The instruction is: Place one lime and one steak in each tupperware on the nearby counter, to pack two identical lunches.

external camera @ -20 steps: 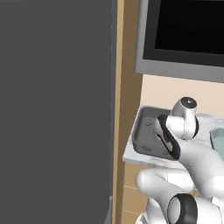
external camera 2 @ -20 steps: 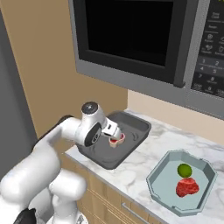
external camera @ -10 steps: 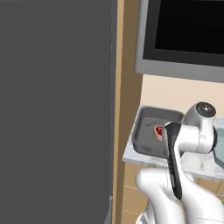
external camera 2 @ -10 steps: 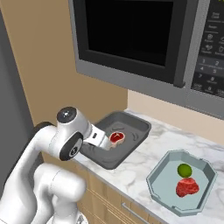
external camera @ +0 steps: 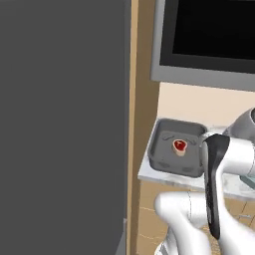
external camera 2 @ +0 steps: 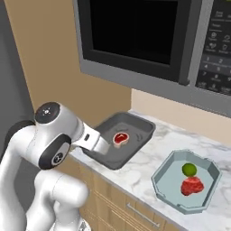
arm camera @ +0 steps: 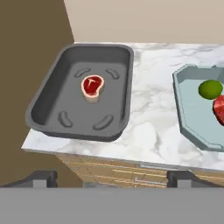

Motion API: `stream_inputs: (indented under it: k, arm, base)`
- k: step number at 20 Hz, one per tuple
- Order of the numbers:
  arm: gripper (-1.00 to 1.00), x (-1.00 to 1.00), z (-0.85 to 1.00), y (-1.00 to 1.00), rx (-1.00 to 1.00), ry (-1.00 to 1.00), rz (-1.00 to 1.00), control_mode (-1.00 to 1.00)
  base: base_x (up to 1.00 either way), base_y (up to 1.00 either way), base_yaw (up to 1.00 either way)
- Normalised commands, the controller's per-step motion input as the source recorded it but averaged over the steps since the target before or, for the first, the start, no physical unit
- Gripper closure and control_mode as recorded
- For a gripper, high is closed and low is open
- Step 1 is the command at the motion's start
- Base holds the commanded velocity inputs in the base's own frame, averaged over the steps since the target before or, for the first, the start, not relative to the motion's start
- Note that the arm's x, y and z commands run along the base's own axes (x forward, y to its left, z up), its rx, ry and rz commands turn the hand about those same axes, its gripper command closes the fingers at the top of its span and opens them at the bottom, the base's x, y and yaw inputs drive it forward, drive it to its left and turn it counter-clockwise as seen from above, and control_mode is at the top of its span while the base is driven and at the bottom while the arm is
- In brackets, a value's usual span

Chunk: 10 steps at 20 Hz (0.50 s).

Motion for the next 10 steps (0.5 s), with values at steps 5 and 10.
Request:
stream_inputs:
  k: [5, 10]
  arm:
    - [-1.0, 0.0, 0.0, 0.0, 0.0, 0.0, 0.0, 1.0]
    - [-1.0, 0.0, 0.0, 0.0, 0.0, 0.0, 0.0, 1.0]
  base:
    - [-1.0, 0.0, -0.38]
    - [-1.0, 0.0, -0.5]
